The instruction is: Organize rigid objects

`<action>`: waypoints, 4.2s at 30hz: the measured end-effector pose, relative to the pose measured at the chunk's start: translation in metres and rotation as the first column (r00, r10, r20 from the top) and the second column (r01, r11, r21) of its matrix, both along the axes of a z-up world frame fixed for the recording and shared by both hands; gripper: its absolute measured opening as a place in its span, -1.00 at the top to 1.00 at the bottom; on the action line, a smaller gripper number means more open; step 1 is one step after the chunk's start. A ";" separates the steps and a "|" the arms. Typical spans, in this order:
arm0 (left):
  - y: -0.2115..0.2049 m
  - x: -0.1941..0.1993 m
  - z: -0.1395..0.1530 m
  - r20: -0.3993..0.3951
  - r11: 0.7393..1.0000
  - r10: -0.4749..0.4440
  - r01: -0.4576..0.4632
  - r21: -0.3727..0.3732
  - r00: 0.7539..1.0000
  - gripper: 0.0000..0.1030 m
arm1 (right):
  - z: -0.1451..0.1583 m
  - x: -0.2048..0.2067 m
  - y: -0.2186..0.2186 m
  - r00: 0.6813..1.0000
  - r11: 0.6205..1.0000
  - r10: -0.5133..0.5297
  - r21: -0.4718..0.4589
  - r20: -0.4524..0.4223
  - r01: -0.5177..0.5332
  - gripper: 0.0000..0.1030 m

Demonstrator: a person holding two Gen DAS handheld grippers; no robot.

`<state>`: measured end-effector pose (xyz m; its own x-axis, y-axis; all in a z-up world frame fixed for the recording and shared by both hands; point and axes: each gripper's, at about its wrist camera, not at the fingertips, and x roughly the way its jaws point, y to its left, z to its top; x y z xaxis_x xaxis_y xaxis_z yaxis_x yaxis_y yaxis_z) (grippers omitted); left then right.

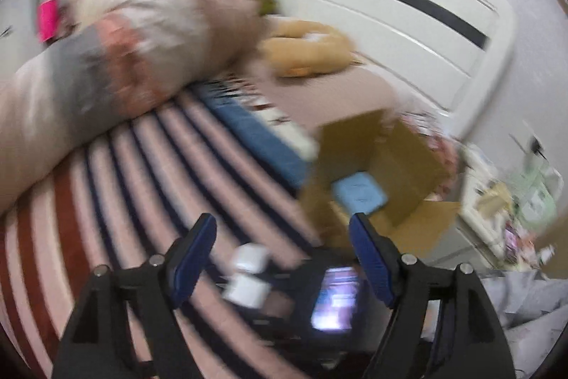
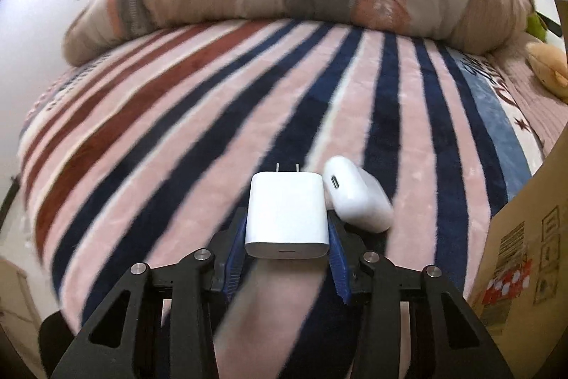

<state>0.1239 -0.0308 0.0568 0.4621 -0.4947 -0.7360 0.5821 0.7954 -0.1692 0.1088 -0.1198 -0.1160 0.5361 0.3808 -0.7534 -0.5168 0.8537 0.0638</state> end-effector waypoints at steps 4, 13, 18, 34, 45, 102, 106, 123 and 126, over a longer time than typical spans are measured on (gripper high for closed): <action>0.054 0.010 -0.033 -0.044 0.991 0.135 -0.134 0.016 0.990 -0.44 | 0.030 -0.031 0.006 0.996 0.997 0.082 -0.007 0.038 -0.081 0.27; 0.068 0.020 -0.110 -0.148 0.985 0.170 -0.170 0.013 0.974 -0.45 | 0.143 -0.075 -0.032 0.964 0.996 0.086 -0.035 0.250 -0.080 0.27; 0.034 0.029 -0.130 -0.160 0.990 0.137 -0.132 0.042 0.978 -0.44 | 0.174 -0.050 -0.096 0.970 0.994 -0.057 -0.073 0.235 0.077 0.27; -0.062 0.040 -0.204 -0.125 0.980 0.025 0.001 0.200 0.992 0.10 | 0.137 0.000 -0.198 0.979 0.970 -0.205 -0.133 0.001 0.204 0.16; -0.037 0.020 -0.134 0.001 0.983 0.088 -0.087 0.164 0.996 0.22 | 0.141 -0.005 -0.201 0.982 0.979 -0.187 -0.081 0.025 0.188 0.08; -0.034 -0.064 -0.012 0.280 0.833 0.543 -0.549 -0.064 0.792 -0.99 | 0.162 -0.052 -0.180 0.944 0.982 0.116 0.109 0.310 -0.157 -0.99; -0.033 -0.070 -0.011 0.291 0.830 0.547 -0.553 -0.068 0.785 -0.99 | 0.161 -0.049 -0.182 0.945 0.981 0.102 0.123 0.312 -0.147 -0.99; -0.029 -0.080 -0.009 0.311 0.824 0.556 -0.561 -0.081 0.771 -0.99 | 0.162 -0.042 -0.190 0.951 0.979 0.061 0.166 0.302 -0.115 -0.99; -0.029 -0.083 -0.007 0.322 0.823 0.556 -0.562 -0.083 0.766 -0.99 | 0.162 -0.041 -0.191 0.952 0.980 0.048 0.173 0.302 -0.104 -0.99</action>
